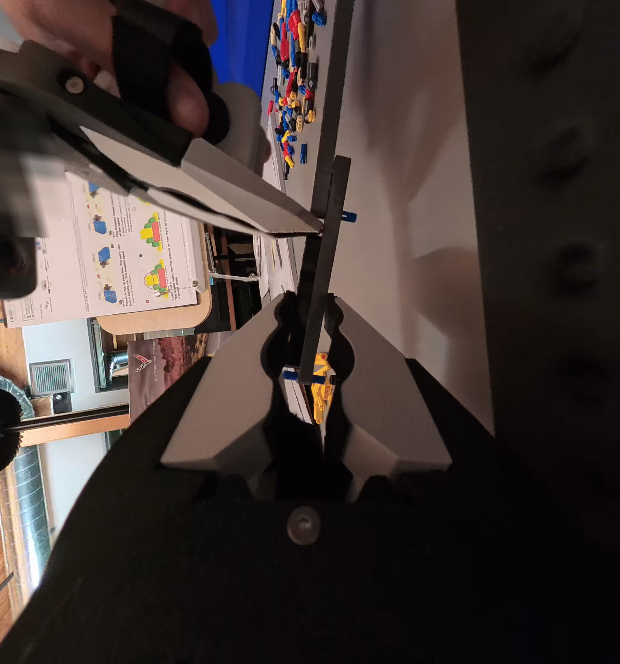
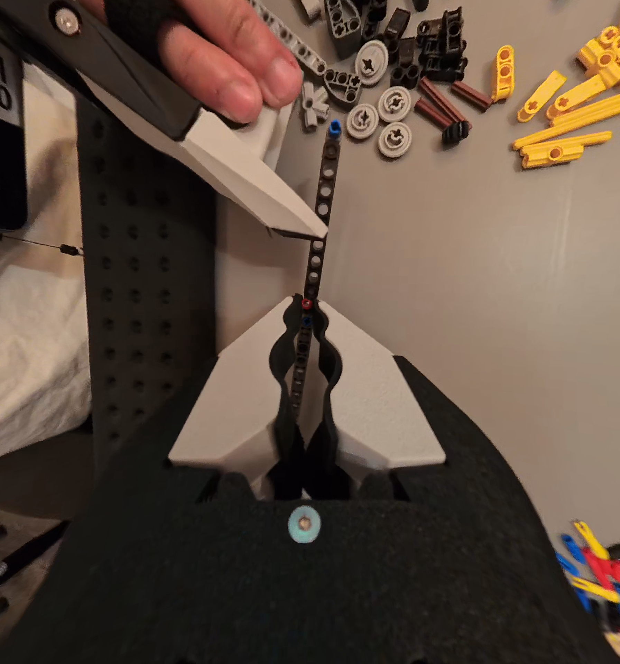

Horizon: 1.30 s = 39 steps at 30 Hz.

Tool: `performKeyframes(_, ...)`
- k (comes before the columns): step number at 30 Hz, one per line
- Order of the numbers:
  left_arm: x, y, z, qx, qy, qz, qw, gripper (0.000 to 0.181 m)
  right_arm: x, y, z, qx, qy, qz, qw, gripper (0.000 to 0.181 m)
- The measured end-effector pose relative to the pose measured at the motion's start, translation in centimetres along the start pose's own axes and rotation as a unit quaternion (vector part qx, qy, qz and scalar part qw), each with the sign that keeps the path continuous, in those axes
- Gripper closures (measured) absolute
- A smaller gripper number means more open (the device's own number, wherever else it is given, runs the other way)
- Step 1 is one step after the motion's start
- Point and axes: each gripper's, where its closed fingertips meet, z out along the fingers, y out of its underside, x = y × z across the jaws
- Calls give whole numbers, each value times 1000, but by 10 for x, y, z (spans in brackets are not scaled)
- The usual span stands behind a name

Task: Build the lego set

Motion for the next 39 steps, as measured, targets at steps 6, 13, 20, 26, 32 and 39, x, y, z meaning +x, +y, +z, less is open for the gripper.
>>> performKeyframes(6, 4, 0, 1, 10, 9, -12, 1000, 167, 0, 3, 3, 25, 25, 12, 999, 176)
performKeyframes(13, 10, 2, 1, 11, 27, -26, 999, 167, -3, 3, 6, 27, 25, 12, 999, 171)
performKeyframes(20, 10, 3, 1, 12, 27, -23, 999, 167, -2, 4, 6, 21, 23, 13, 999, 170)
performKeyframes(26, 13, 5, 1, 10, 37, -31, 999, 167, 0, 5, 8, 11, 48, -4, 999, 161)
performKeyframes(32, 15, 7, 1, 11, 48, -44, 998, 167, 5, 12, 14, -10, 119, -45, 992, 162)
performKeyframes(39, 17, 8, 3, 7, 57, -49, 997, 167, 7, 8, 9, -4, 149, -59, 987, 165)
